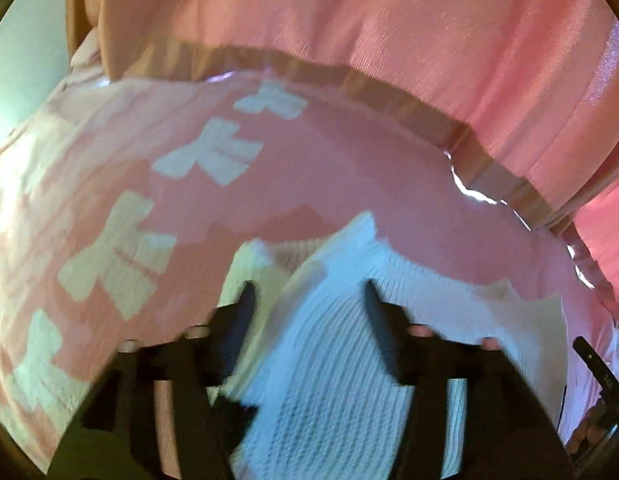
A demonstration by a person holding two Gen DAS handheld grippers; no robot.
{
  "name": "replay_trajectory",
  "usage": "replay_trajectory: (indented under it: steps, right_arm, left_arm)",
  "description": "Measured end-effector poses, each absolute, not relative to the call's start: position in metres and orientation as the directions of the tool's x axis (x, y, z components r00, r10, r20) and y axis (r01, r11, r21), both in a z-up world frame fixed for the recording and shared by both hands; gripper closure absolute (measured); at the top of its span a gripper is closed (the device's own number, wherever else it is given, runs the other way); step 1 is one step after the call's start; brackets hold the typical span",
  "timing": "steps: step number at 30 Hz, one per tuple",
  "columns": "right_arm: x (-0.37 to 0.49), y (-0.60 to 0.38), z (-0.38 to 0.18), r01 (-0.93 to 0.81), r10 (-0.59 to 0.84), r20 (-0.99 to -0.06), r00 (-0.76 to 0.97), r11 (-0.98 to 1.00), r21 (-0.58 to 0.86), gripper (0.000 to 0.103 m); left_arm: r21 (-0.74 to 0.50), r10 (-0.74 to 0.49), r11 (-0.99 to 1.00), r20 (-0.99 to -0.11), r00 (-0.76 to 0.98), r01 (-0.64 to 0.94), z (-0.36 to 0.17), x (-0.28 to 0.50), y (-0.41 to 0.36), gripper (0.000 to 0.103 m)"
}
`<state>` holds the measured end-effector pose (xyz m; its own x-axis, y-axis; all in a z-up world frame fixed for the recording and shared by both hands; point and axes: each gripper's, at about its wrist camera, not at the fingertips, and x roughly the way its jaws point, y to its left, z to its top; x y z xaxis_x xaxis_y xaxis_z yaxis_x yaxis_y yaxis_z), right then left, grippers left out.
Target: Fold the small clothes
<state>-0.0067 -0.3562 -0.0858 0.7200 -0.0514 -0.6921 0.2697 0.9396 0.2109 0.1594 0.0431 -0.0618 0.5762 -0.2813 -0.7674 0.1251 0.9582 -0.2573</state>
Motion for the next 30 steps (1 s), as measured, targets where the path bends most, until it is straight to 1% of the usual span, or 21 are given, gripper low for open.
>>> replay_trajectory:
  steps: [2, 4, 5, 6, 7, 8, 9, 12, 14, 16, 17, 18, 19, 21, 22, 23, 24, 26, 27, 28, 30]
  right_arm:
    - [0.012, -0.354, -0.096, 0.266, -0.042, -0.724, 0.689, 0.943, 0.199, 0.052]
    - [0.023, -0.353, -0.102, 0.264, -0.046, -0.738, 0.673, 0.947, 0.182, 0.052]
    - [0.026, -0.353, -0.104, 0.258, -0.050, -0.742, 0.669, 0.951, 0.169, 0.058]
    - [0.030, -0.350, -0.104, 0.251, -0.054, -0.740, 0.670, 0.955, 0.158, 0.069]
    - [0.030, -0.349, -0.101, 0.238, -0.045, -0.732, 0.680, 0.958, 0.162, 0.094]
    - [0.028, -0.349, -0.097, 0.227, -0.027, -0.723, 0.691, 0.957, 0.181, 0.095]
    - [0.020, -0.350, -0.085, 0.198, 0.024, -0.678, 0.734, 0.949, 0.247, 0.095]
    - [-0.006, -0.352, -0.052, 0.111, 0.109, -0.548, 0.829, 0.929, 0.352, 0.096]
    - [-0.014, -0.357, -0.043, 0.102, 0.109, -0.506, 0.855, 0.923, 0.371, 0.096]
    - [0.003, -0.365, -0.059, 0.193, 0.025, -0.602, 0.798, 0.936, 0.294, 0.095]
    - [0.018, -0.372, -0.082, 0.246, 0.005, -0.691, 0.723, 0.932, 0.264, 0.094]
    - [0.028, -0.376, -0.102, 0.291, -0.005, -0.755, 0.655, 0.925, 0.245, 0.093]
    - [0.034, -0.379, -0.116, 0.327, -0.024, -0.801, 0.598, 0.920, 0.216, 0.092]
    - [0.031, -0.375, -0.111, 0.330, -0.055, -0.786, 0.615, 0.924, 0.194, 0.089]
    - [0.026, -0.372, -0.099, 0.332, -0.083, -0.764, 0.640, 0.926, 0.178, 0.080]
    - [0.019, -0.367, -0.086, 0.335, -0.119, -0.733, 0.670, 0.929, 0.155, 0.074]
    - [0.006, -0.356, -0.067, 0.324, -0.162, -0.668, 0.726, 0.938, 0.126, 0.074]
    - [-0.007, -0.343, -0.051, 0.278, -0.148, -0.605, 0.782, 0.952, 0.126, 0.074]
    - [-0.013, -0.329, -0.046, 0.224, -0.102, -0.588, 0.803, 0.965, 0.139, 0.075]
    - [-0.015, -0.318, -0.048, 0.187, -0.068, -0.595, 0.801, 0.972, 0.141, 0.080]
    - [-0.010, -0.294, -0.069, 0.109, -0.001, -0.669, 0.743, 0.987, 0.119, 0.087]
  left_arm:
    - [-0.237, -0.279, 0.960, -0.776, 0.566, 0.149, -0.064, 0.169, 0.031, 0.036]
    - [-0.207, -0.265, 0.964, -0.793, 0.548, 0.167, -0.073, 0.181, 0.017, 0.037]
    - [-0.217, -0.280, 0.959, -0.804, 0.525, 0.181, -0.078, 0.186, 0.012, 0.057]
    - [-0.229, -0.297, 0.954, -0.813, 0.501, 0.192, -0.083, 0.189, 0.009, 0.094]
    - [-0.244, -0.307, 0.951, -0.825, 0.474, 0.192, -0.087, 0.191, 0.008, 0.096]
    - [-0.253, -0.312, 0.950, -0.819, 0.482, 0.184, -0.086, 0.188, 0.009, 0.096]
    - [-0.261, -0.319, 0.948, -0.798, 0.512, 0.184, -0.078, 0.183, 0.012, 0.097]
    - [-0.278, -0.343, 0.939, -0.721, 0.602, 0.201, -0.040, 0.161, 0.026, 0.097]
    - [-0.256, -0.311, 0.950, -0.705, 0.637, 0.181, -0.032, 0.158, 0.037, 0.097]
    - [-0.204, -0.229, 0.973, -0.761, 0.606, 0.111, -0.051, 0.177, 0.047, 0.096]
    - [-0.208, -0.224, 0.974, -0.791, 0.570, 0.094, -0.063, 0.186, 0.048, 0.096]
    - [-0.222, -0.226, 0.973, -0.832, 0.507, 0.070, -0.084, 0.200, 0.047, 0.096]
    - [-0.218, -0.219, 0.974, -0.845, 0.487, 0.061, -0.093, 0.204, 0.045, 0.096]
    - [-0.174, -0.181, 0.983, -0.850, 0.495, 0.061, -0.098, 0.203, 0.037, 0.095]
    - [-0.161, -0.174, 0.985, -0.844, 0.507, 0.068, -0.091, 0.200, 0.034, 0.094]
    - [-0.170, -0.187, 0.982, -0.833, 0.520, 0.081, -0.083, 0.195, 0.032, 0.093]
    - [-0.202, -0.225, 0.974, -0.806, 0.548, 0.103, -0.067, 0.185, 0.030, 0.091]
    - [-0.206, -0.247, 0.969, -0.773, 0.585, 0.137, -0.050, 0.169, 0.026, 0.089]
    - [-0.194, -0.255, 0.967, -0.754, 0.606, 0.165, -0.042, 0.157, 0.021, 0.086]
    - [-0.189, -0.272, 0.962, -0.747, 0.607, 0.197, -0.041, 0.148, 0.016, 0.084]
    - [-0.165, -0.283, 0.954, -0.767, 0.575, 0.250, -0.050, 0.137, 0.002, 0.083]
